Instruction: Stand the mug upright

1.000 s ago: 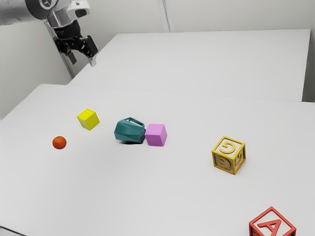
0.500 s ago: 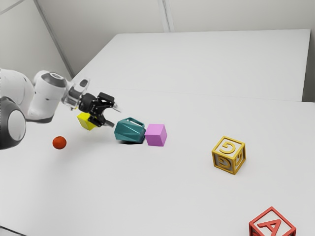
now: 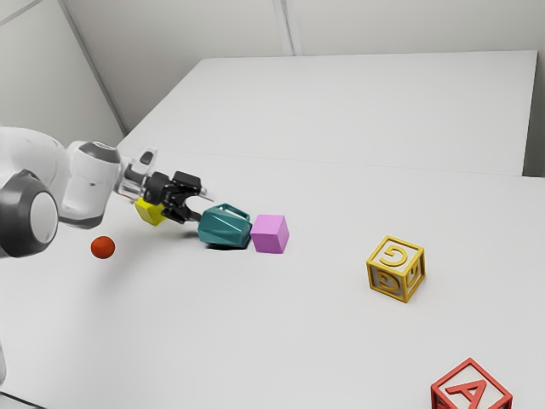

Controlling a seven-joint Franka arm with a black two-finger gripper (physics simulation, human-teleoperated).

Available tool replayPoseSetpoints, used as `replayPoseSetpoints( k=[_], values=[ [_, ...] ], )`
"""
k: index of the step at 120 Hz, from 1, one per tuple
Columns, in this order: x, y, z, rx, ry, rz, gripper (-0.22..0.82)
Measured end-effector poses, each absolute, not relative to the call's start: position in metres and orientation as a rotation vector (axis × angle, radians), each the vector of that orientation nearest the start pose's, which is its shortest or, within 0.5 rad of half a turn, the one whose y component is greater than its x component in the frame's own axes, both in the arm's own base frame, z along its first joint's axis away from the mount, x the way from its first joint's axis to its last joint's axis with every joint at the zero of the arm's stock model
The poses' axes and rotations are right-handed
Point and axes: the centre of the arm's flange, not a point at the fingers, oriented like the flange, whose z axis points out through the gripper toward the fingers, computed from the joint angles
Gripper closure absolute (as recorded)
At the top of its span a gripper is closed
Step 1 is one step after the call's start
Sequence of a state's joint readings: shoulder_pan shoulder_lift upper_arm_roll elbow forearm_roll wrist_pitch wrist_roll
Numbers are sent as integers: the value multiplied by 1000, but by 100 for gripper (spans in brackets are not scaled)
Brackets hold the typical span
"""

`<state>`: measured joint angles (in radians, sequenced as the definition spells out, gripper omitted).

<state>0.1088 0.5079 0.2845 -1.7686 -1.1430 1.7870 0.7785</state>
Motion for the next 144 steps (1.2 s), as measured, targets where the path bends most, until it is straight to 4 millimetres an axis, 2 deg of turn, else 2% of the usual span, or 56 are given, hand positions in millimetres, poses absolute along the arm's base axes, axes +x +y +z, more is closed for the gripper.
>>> replayPoseSetpoints(
  k=[38,44,57,67,82,96,120,128,132,139,144],
  values=[
    [615,131,274,2101,106,216,3],
    [615,128,272,2095,101,221,11],
    [613,125,270,2085,100,227,39],
    [612,125,270,2080,96,233,55],
    [612,125,273,2075,85,242,67],
    [612,126,279,2071,74,255,72],
    [612,139,317,2095,24,307,73],
    [619,146,345,2170,-58,319,74],
    [625,143,365,2236,-134,313,74],
    [628,125,394,2379,-286,266,75],
    [622,111,417,2491,-405,213,76]
  ],
)
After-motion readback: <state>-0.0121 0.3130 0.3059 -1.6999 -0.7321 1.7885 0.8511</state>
